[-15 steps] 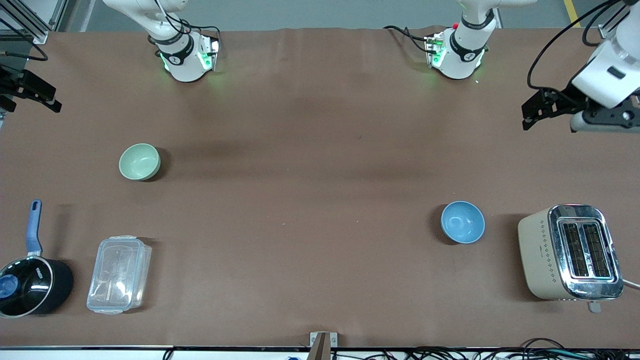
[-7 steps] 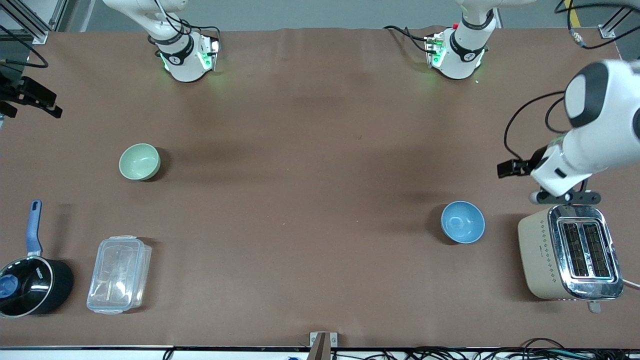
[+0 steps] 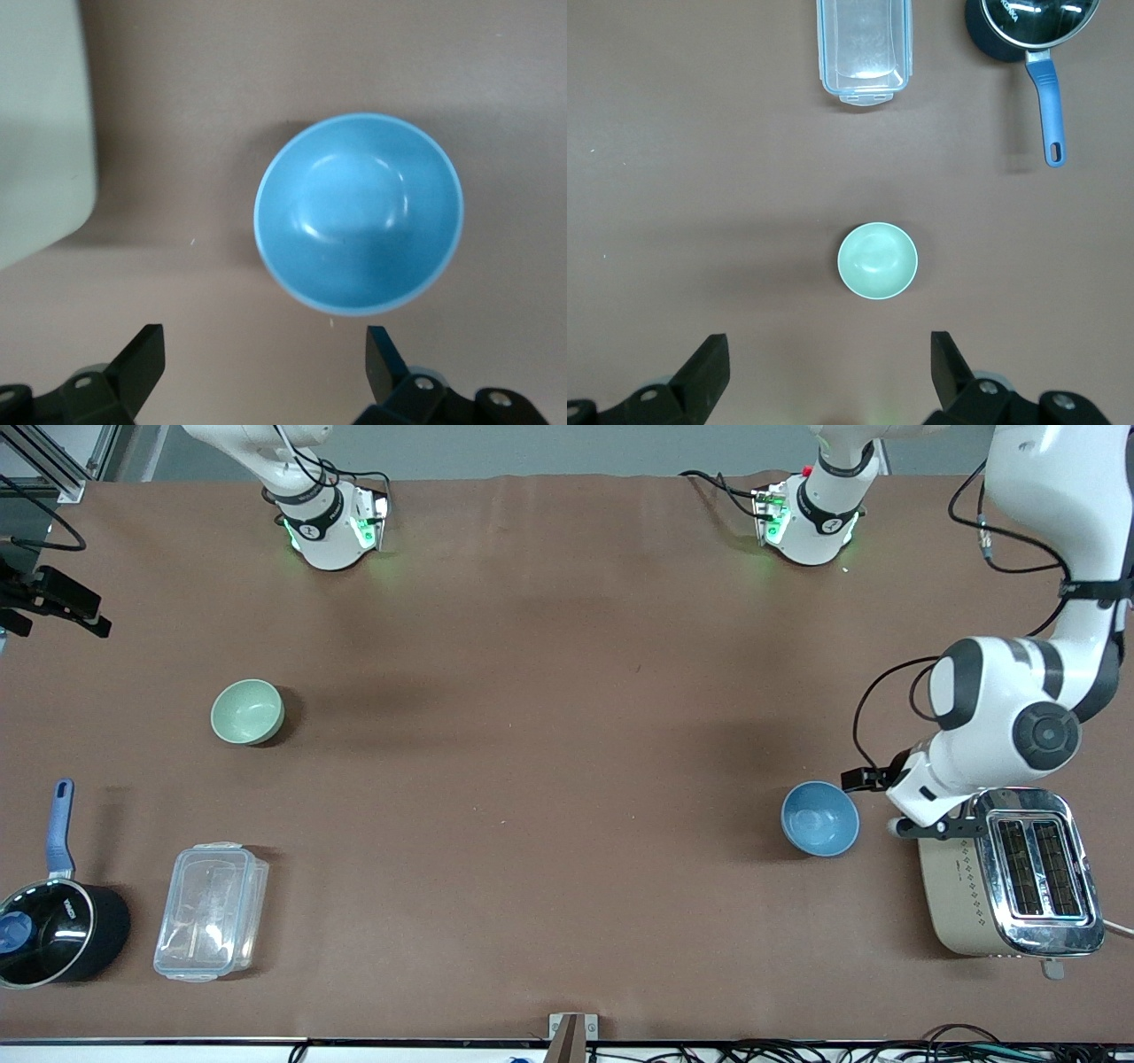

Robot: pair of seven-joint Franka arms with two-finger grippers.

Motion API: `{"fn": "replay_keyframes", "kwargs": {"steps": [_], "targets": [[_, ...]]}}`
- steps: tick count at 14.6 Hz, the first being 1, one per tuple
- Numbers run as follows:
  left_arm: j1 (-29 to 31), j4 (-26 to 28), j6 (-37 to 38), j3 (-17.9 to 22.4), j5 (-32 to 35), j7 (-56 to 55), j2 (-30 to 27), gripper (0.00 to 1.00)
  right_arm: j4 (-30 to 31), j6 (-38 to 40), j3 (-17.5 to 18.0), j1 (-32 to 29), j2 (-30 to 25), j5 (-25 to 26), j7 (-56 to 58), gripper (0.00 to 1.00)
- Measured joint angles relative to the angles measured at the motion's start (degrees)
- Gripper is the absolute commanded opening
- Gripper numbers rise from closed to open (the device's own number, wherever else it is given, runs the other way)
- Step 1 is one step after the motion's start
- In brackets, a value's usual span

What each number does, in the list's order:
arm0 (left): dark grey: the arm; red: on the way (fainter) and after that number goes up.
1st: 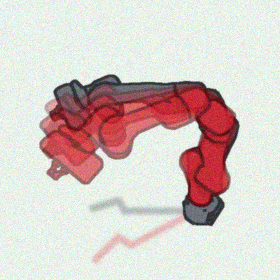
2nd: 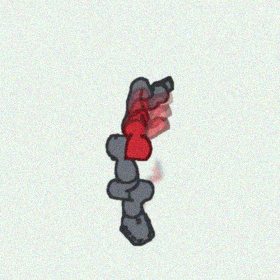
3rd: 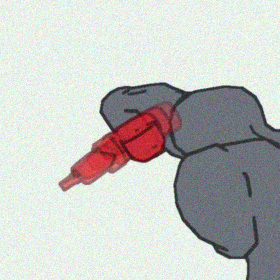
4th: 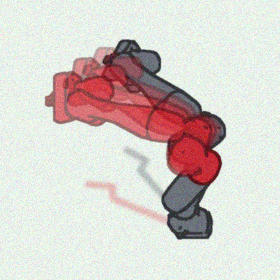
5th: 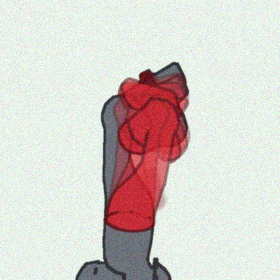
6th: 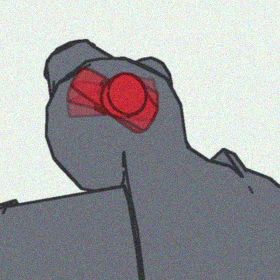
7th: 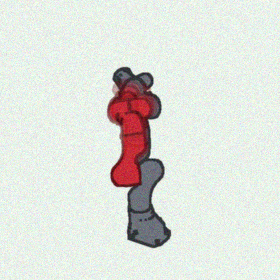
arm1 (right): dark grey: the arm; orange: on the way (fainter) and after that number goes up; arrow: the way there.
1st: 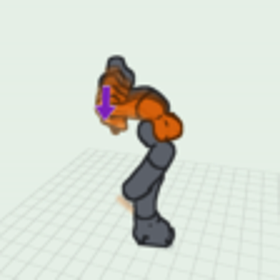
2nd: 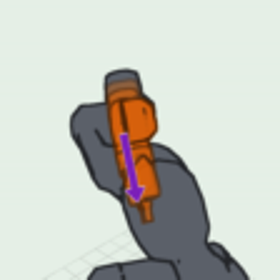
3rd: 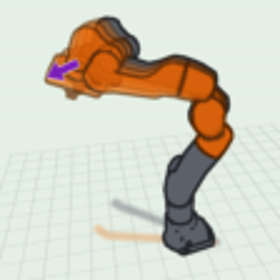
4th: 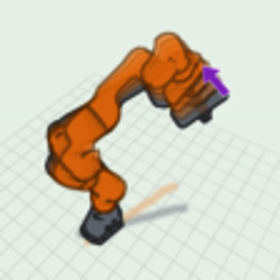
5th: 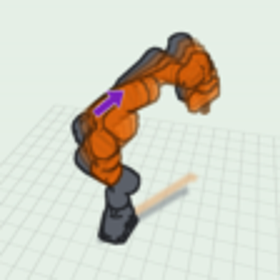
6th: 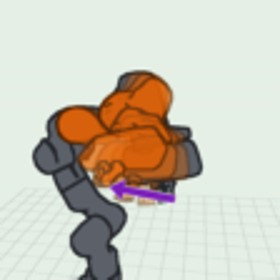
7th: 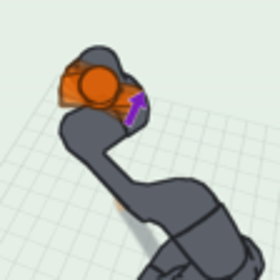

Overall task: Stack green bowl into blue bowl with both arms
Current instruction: 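Reach the left gripper down to the rim of the light blue bowl, then slide the blue bowl toward the table middle while the right gripper grasps the green bowl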

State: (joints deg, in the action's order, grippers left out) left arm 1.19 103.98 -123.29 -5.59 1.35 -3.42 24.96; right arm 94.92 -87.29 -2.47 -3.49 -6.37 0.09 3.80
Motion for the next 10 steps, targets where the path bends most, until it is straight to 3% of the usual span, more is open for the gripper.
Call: {"fn": "replay_keyframes", "kwargs": {"steps": [6, 10], "targets": [[-0.01, 0.46, -8.38, -0.01, 0.0, 0.0, 5.67, 0.61, 5.76, -2.69, -0.75, -5.95, 2.12, 0.0, 2.33, 1.0], [-0.01, 0.99, -11.38, -0.02, 0.0, 0.0, 7.25, 0.26, 14.51, -11.63, -0.92, -8.16, 2.59, -0.01, 3.44, 1.0]]}}
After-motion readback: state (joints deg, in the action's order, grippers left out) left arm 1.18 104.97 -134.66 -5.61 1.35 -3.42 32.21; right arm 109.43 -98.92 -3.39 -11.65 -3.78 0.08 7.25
